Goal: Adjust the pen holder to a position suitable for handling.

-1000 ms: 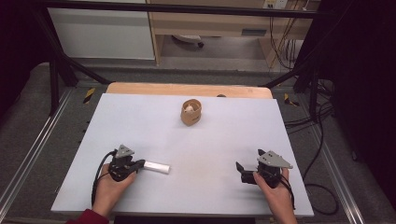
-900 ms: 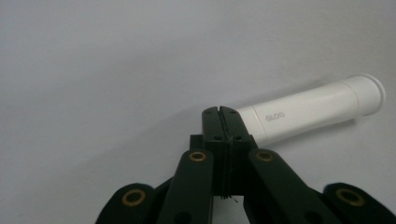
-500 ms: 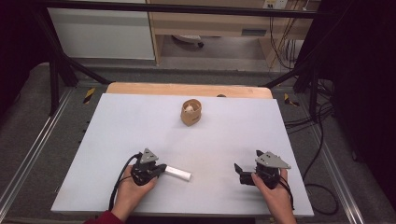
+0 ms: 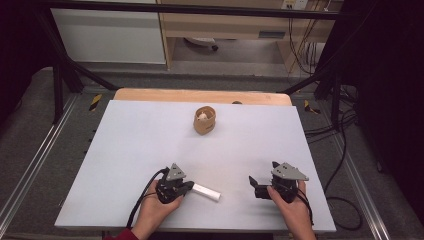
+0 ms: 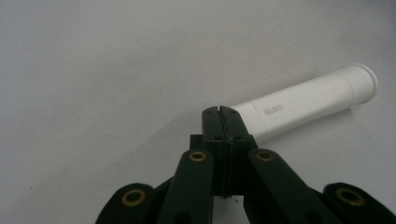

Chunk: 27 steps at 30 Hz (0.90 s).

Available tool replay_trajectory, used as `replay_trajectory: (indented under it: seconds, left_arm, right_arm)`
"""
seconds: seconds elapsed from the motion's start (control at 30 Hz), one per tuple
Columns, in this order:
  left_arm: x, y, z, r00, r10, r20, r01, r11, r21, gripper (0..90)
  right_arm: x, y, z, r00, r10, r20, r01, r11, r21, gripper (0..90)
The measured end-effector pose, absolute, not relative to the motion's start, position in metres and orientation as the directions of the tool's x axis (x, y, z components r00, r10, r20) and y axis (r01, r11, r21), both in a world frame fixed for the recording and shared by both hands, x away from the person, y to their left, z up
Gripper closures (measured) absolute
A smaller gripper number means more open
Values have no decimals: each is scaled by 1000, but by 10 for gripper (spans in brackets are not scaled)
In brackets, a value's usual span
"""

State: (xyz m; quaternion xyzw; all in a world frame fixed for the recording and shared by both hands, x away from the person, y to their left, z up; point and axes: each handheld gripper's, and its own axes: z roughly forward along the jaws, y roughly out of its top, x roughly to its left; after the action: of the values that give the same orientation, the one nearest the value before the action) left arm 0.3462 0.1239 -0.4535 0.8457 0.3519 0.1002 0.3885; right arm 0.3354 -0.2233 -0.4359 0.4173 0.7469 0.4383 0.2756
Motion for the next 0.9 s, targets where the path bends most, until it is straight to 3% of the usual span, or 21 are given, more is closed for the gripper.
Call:
replay_trajectory:
  seconds: [0.2, 0.47, 0.6, 0.63, 0.67, 0.7, 0.9]
  left_arm:
    - [347, 132, -450, 721, 689, -70, 493, -439, 751, 900]
    - [354, 178, -433, 648, 760, -51, 477, -353, 805, 887]
    - [352, 199, -427, 599, 801, -4, 450, -332, 829, 727]
    - [351, 203, -425, 585, 811, 5, 445, -326, 834, 661]
    - [350, 208, -424, 570, 822, 11, 442, -317, 839, 521]
    - [350, 212, -423, 560, 828, 16, 438, -312, 843, 521]
    - [346, 236, -420, 487, 874, -2, 435, -241, 868, 214]
  right_arm:
    - [335, -220, -436, -512, 858, -43, 393, 279, 876, 34]
    - [333, -215, -432, -531, 847, -26, 439, 301, 846, 33]
    - [327, -208, -428, -550, 835, -22, 440, 312, 842, 35]
    - [325, -205, -427, -555, 832, -18, 439, 311, 843, 36]
    - [323, -198, -424, -570, 821, -26, 438, 331, 836, 37]
    - [323, -198, -424, -570, 821, -26, 438, 331, 836, 37]
    - [320, -171, -412, -645, 762, -57, 453, 442, 774, 45]
